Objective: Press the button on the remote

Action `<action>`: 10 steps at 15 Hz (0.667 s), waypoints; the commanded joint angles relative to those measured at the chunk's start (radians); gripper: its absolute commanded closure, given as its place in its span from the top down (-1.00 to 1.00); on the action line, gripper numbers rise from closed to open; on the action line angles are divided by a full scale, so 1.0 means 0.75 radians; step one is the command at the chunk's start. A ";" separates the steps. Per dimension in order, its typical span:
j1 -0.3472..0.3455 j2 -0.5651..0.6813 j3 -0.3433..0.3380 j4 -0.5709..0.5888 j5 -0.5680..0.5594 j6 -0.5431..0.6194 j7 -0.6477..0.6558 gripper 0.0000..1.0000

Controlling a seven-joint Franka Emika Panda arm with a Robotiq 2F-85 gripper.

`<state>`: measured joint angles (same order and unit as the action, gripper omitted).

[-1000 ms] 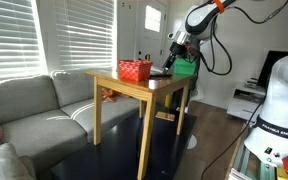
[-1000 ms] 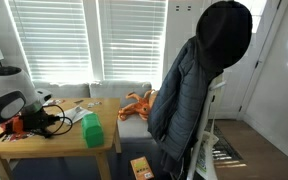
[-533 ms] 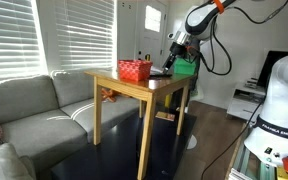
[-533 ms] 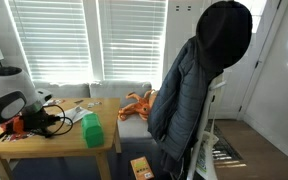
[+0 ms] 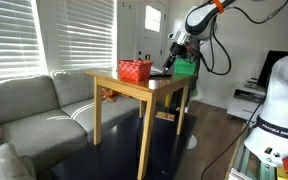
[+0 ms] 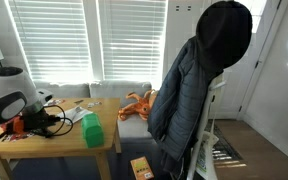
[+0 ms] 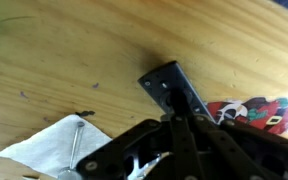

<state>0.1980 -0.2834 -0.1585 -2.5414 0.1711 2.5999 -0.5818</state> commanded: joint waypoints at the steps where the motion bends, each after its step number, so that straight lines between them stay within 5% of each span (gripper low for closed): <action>1: -0.024 0.054 0.007 -0.018 0.019 0.008 -0.032 -1.00; 10: -0.022 -0.048 0.008 0.015 0.026 -0.037 -0.030 -1.00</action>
<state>0.1938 -0.2899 -0.1585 -2.5341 0.1710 2.5993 -0.5818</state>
